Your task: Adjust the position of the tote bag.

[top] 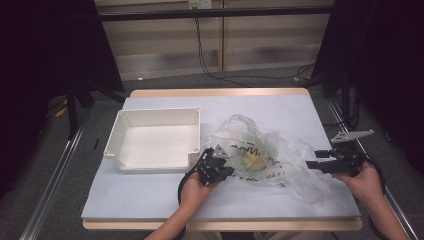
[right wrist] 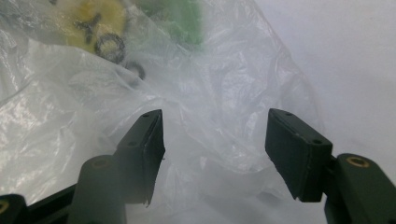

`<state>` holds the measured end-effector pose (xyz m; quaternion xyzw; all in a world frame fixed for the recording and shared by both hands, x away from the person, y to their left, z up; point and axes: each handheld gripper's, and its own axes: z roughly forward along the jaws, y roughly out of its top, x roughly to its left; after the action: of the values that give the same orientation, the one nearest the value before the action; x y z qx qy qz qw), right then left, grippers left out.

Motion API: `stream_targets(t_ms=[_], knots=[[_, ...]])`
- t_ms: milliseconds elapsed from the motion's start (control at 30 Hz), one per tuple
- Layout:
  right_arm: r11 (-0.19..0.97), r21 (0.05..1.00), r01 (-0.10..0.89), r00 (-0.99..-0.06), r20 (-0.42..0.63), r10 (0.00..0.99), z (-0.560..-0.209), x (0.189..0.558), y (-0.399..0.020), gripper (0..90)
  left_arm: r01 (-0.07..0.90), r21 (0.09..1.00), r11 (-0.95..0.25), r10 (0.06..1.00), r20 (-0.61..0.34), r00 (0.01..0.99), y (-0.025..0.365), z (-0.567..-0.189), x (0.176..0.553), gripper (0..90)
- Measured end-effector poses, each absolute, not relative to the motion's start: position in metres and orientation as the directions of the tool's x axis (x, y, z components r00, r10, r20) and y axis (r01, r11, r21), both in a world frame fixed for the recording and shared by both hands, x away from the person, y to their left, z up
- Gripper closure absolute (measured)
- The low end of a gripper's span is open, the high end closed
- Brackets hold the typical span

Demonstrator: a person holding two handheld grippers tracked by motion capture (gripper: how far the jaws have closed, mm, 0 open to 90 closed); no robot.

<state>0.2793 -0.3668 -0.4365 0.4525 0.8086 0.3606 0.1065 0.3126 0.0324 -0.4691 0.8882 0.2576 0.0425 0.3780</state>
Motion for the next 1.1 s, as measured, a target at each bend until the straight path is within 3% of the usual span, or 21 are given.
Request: stream_targets(t_ms=[1100], knots=[[0.429, 0.690, 0.584, -0.690, 0.144, 0.709, -0.406, 0.290, -0.300, 33.2, 0.402, 0.691, -0.600, 0.468, -0.105, 0.878, 0.030, -0.465, 0.307, 90.0]])
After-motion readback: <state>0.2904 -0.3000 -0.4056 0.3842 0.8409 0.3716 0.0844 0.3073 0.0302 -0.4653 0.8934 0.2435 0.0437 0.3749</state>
